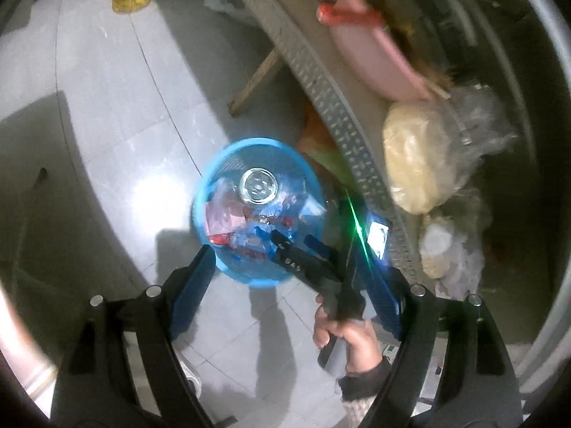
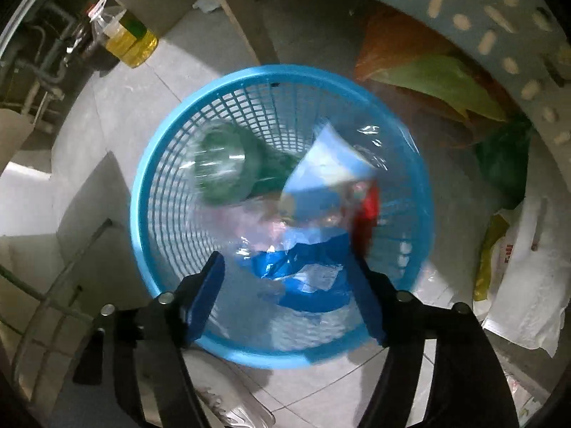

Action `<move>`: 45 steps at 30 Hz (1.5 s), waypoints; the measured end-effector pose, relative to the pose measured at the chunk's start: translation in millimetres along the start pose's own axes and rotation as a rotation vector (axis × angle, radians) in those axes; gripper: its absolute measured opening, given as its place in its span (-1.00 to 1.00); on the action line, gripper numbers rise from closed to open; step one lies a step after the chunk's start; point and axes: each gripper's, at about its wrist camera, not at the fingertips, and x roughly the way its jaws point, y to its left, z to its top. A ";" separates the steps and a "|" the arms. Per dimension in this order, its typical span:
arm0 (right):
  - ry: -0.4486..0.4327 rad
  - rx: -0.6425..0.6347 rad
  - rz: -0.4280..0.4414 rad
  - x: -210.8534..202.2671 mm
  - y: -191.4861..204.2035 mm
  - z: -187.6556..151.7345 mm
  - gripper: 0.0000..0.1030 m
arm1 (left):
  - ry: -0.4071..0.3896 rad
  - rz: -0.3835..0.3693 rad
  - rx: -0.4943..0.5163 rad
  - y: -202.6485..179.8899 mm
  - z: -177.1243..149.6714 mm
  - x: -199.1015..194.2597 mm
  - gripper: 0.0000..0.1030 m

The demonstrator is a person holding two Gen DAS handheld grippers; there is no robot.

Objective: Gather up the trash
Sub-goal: 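Move both tools back over the table toward the red can and cloth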

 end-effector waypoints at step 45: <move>-0.319 -0.624 0.422 -303.6 296.7 -174.2 0.47 | -0.823 0.441 -0.201 223.9 -326.9 -401.0 0.61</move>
